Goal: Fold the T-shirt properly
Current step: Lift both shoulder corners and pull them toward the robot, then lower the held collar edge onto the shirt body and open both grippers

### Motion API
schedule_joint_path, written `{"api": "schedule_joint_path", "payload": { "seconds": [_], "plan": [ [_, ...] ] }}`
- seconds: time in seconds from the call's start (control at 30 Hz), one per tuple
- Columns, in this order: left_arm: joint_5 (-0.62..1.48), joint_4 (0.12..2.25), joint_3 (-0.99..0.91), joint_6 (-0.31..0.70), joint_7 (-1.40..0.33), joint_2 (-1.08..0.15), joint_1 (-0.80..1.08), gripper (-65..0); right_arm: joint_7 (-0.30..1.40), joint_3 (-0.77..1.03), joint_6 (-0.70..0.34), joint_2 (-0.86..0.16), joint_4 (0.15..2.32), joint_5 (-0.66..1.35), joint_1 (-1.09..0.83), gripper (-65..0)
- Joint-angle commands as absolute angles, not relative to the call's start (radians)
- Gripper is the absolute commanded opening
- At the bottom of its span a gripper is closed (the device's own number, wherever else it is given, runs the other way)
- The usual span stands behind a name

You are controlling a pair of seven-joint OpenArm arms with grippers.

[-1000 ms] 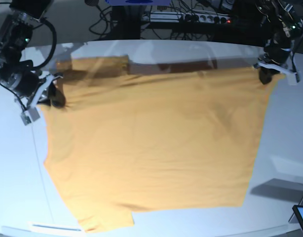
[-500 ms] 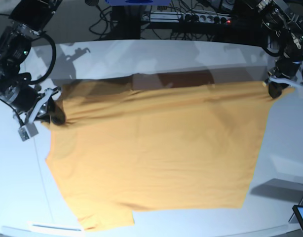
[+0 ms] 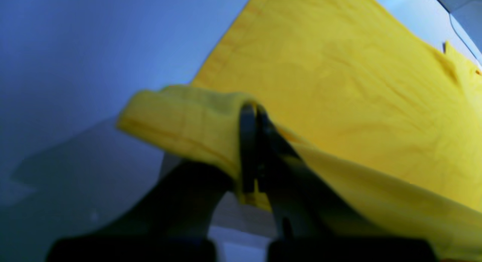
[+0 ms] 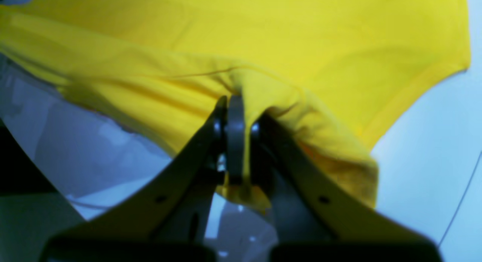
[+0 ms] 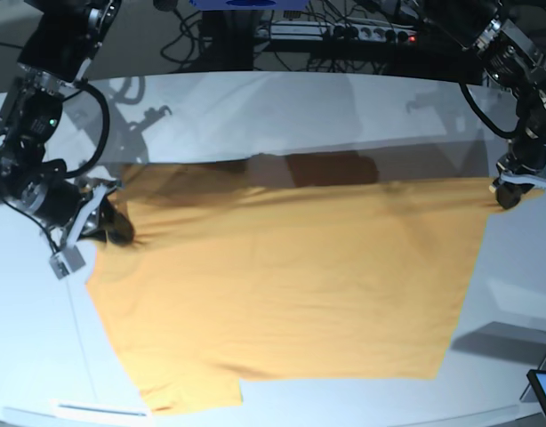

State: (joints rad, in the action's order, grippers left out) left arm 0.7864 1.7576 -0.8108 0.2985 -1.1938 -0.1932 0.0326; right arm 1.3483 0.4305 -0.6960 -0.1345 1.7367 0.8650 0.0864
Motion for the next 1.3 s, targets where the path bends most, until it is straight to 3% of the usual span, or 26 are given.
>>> {"api": "schedule_joint_path", "payload": {
  "seconds": [0.0,0.2,0.57,0.93,1.07,1.27],
  "plan": [
    [0.777,1.755,-0.816,0.295,-1.171,-0.217,0.015,-65.0,1.328,0.433,-0.698,-0.150,1.750,0.872,0.113,-64.7],
    [0.659,1.684,-0.816,0.295,-1.165,-0.217,-0.033,-65.0,1.323,0.384,-0.698,-0.150,1.725,0.768,0.142,-64.7],
    [0.651,1.675,-0.816,0.295,-1.165,-0.222,-0.116,-65.0,1.307,0.371,-0.698,-0.150,1.638,0.763,0.186,-64.7],
    [0.650,1.526,-0.812,0.295,-1.118,-0.245,-0.170,-65.0,1.305,0.371,-0.698,-0.193,1.569,0.763,0.223,-64.7],
    [0.650,1.515,-0.725,0.294,-1.090,-0.275,-0.171,-65.0,1.305,0.371,-0.698,-0.200,1.531,0.763,0.243,-64.7],
    [0.650,1.451,-0.705,0.234,-1.056,-0.282,-0.205,-65.0,1.305,0.369,-0.698,-0.208,1.526,0.763,0.251,-64.7]
  ]
}}
